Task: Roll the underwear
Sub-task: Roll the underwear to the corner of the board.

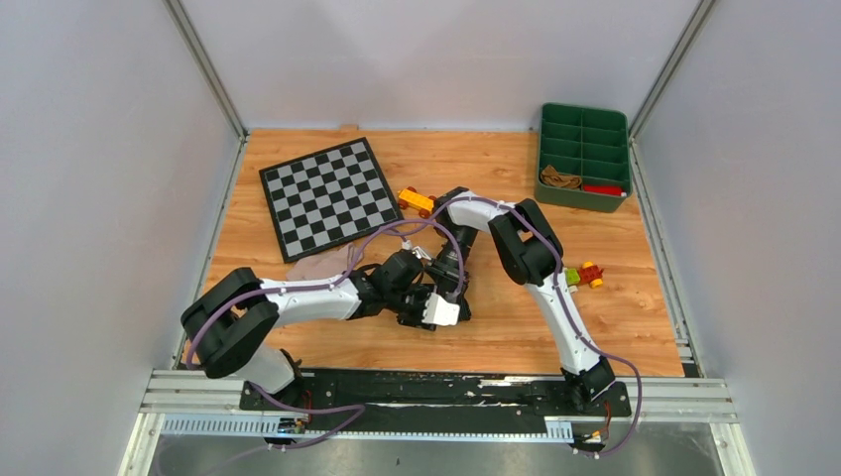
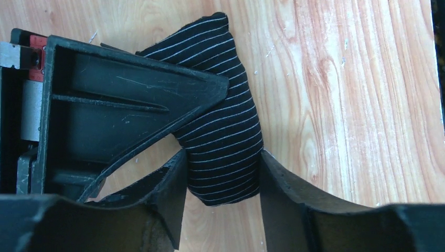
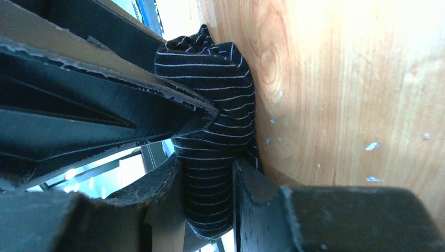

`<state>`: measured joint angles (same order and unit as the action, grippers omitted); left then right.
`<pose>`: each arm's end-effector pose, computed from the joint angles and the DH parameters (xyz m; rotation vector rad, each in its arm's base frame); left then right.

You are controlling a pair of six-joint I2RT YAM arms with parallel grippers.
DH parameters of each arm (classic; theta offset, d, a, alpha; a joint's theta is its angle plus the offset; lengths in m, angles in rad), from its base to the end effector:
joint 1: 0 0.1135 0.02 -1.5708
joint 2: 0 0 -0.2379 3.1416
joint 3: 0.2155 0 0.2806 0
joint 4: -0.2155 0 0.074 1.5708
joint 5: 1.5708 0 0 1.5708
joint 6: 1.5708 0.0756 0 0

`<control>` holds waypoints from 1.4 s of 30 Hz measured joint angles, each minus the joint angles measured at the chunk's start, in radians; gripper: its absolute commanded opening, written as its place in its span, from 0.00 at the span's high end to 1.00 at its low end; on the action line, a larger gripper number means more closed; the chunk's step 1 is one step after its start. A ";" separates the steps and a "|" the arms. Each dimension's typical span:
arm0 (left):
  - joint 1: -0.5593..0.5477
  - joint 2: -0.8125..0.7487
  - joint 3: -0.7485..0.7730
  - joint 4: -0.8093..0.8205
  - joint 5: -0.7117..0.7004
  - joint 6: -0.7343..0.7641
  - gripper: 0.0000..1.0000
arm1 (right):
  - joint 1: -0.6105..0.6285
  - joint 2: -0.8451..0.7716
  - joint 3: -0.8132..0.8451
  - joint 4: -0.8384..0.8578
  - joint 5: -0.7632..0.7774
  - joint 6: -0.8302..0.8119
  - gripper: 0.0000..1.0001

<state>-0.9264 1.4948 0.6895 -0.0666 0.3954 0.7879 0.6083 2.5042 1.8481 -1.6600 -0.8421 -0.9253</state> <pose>0.1735 -0.2794 0.0846 1.9442 1.4499 -0.5444 0.2801 0.2638 0.0440 1.3019 -1.9298 -1.1555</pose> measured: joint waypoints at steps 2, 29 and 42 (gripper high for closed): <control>-0.003 0.010 0.003 0.006 -0.010 -0.001 0.62 | 0.000 0.000 0.000 0.000 0.000 0.001 0.93; 0.058 0.212 0.275 -0.190 0.129 -0.116 0.86 | -0.610 -0.874 -0.156 0.732 0.211 0.105 0.00; 0.143 0.347 0.427 -0.333 0.316 -0.210 0.86 | -0.477 -1.408 -0.846 0.894 0.192 -0.256 0.48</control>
<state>-0.7837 1.8416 1.1164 -0.4000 0.7116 0.5777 0.1314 1.0958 1.0019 -0.7658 -0.6502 -1.1809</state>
